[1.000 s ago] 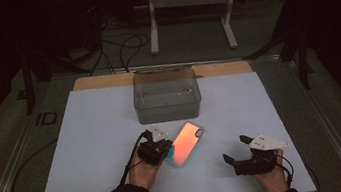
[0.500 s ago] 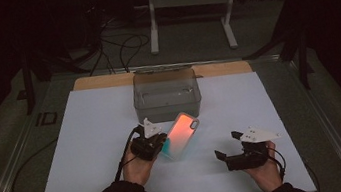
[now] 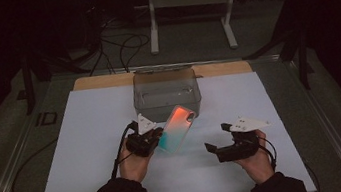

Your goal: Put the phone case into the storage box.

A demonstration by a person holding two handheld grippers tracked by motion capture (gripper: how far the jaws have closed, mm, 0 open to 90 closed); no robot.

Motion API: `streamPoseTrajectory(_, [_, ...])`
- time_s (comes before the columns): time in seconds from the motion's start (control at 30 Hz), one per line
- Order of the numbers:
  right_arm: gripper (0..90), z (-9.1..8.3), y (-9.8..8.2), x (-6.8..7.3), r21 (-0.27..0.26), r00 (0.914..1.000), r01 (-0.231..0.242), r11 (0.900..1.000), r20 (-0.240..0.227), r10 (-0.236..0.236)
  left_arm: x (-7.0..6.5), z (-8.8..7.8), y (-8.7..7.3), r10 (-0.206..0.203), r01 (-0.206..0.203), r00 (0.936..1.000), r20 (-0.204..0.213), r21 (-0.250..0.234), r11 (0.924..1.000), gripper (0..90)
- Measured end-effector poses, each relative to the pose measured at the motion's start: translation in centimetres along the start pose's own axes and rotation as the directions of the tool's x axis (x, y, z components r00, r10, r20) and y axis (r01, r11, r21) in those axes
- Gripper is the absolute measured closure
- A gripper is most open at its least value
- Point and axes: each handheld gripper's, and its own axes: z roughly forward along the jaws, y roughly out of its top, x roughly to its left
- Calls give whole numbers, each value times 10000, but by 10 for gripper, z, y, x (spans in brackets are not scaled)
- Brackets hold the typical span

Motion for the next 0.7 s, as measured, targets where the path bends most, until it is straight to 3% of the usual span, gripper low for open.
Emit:
streamPoseTrajectory(0.47, [80, 18, 26, 6, -187, 9970, -529, 9984, -569, 517, 3, -9, 5, -163, 155, 9998, -129, -590, 9981, 891])
streamPoseTrajectory(0.7, [80, 28, 39, 10, -174, 9957, -508, 9986, -784, 493, 2, -13, 11, -270, 251, 9995, -183, -959, 9951, 890])
